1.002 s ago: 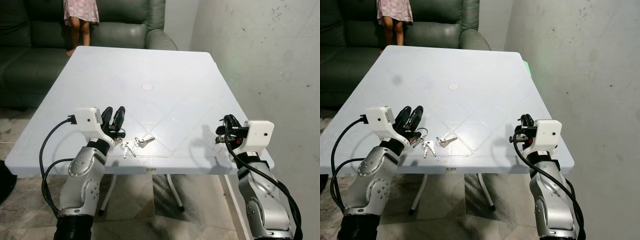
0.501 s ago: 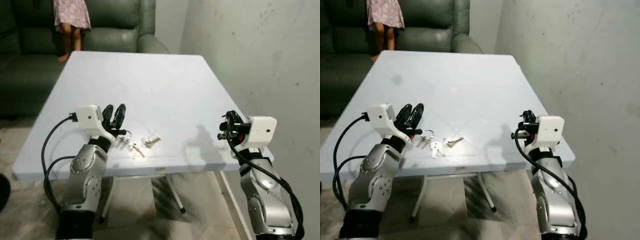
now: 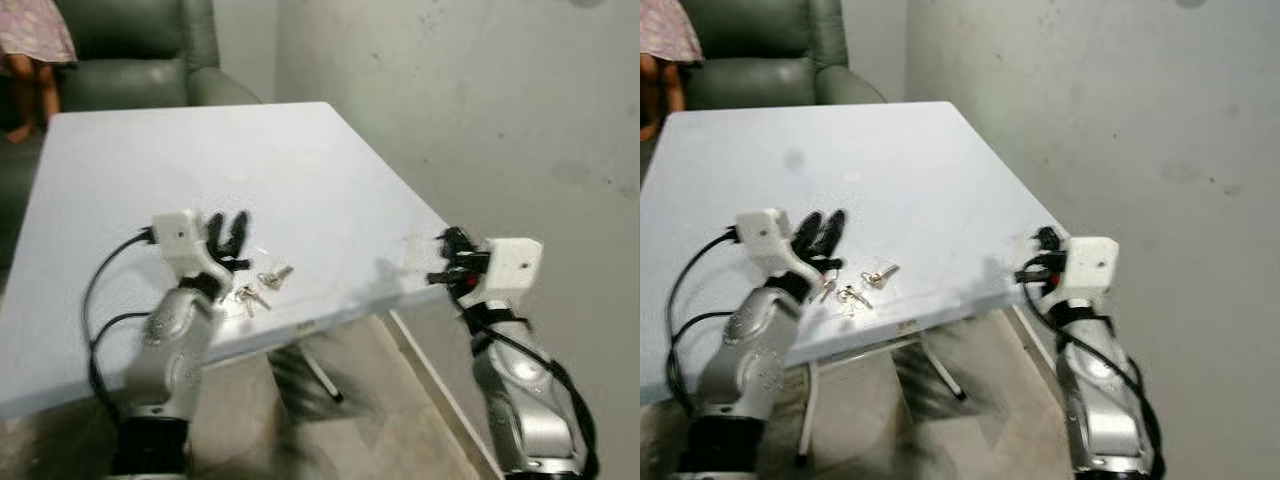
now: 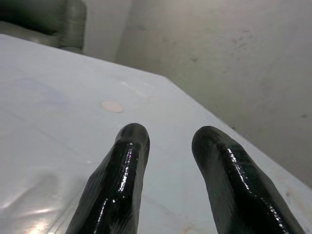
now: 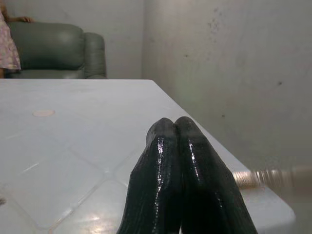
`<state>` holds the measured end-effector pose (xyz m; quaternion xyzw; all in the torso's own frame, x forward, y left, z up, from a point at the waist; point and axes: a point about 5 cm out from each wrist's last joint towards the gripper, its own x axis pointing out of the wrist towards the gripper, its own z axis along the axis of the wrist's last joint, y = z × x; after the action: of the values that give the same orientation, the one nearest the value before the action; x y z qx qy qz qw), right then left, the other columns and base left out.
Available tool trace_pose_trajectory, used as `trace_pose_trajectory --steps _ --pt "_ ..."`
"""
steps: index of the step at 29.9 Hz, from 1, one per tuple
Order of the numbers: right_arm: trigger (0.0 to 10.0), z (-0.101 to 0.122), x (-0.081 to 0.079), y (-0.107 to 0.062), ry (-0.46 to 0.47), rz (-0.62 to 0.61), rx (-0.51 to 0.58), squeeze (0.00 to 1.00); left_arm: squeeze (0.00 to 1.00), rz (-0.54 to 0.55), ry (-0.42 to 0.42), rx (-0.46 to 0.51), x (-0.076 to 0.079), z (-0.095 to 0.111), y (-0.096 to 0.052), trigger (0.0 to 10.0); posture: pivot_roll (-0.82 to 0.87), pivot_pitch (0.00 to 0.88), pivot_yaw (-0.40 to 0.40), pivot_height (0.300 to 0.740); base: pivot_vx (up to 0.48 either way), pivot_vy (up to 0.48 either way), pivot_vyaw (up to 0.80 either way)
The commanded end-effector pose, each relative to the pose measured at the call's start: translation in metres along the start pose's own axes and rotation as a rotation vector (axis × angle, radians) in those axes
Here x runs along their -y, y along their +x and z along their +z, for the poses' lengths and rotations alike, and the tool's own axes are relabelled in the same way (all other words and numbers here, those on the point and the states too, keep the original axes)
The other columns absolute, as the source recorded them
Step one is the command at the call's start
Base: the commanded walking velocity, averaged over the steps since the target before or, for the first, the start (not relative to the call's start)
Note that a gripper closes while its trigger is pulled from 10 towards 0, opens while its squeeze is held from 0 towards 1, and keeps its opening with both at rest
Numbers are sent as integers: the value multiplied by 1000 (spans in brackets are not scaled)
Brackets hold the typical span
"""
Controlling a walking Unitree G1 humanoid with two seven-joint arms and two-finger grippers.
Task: Hang keys on a hook
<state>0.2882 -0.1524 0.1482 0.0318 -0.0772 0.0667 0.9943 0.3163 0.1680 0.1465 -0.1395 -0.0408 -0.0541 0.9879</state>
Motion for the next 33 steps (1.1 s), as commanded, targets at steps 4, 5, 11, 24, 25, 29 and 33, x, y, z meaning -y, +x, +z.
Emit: trace_pose_trajectory --steps 4,5,11,24,25,29,33 --pt "10000 3 10 -1 -19 -28 6 0 0 -40 1 -17 14 -2 3 10000 135 0 -69 736 0 0 -720" --pt "10000 3 10 -1 -18 -28 4 0 0 -43 7 -19 15 -3 3 10000 135 0 -69 736 0 0 -719" --pt "10000 3 10 -1 -15 -34 2 0 0 -52 20 -32 16 -5 3 10000 137 0 -71 736 0 0 -719" --pt "10000 1 16 -3 -20 -63 -6 0 0 -37 36 -33 19 -6 1 10000 133 0 -57 736 0 0 -719" --pt "10000 1 16 -3 -20 -64 -6 0 0 -38 37 -34 20 -6 1 10000 133 0 -57 736 0 0 -719" --pt "10000 1 16 -3 -20 -66 -5 0 0 -38 38 -40 20 -7 1 10000 136 0 -57 736 0 0 -719" --pt "10000 1 16 -3 -21 -68 -5 0 0 -34 37 -43 20 -8 1 10000 137 0 -58 736 0 0 -719"
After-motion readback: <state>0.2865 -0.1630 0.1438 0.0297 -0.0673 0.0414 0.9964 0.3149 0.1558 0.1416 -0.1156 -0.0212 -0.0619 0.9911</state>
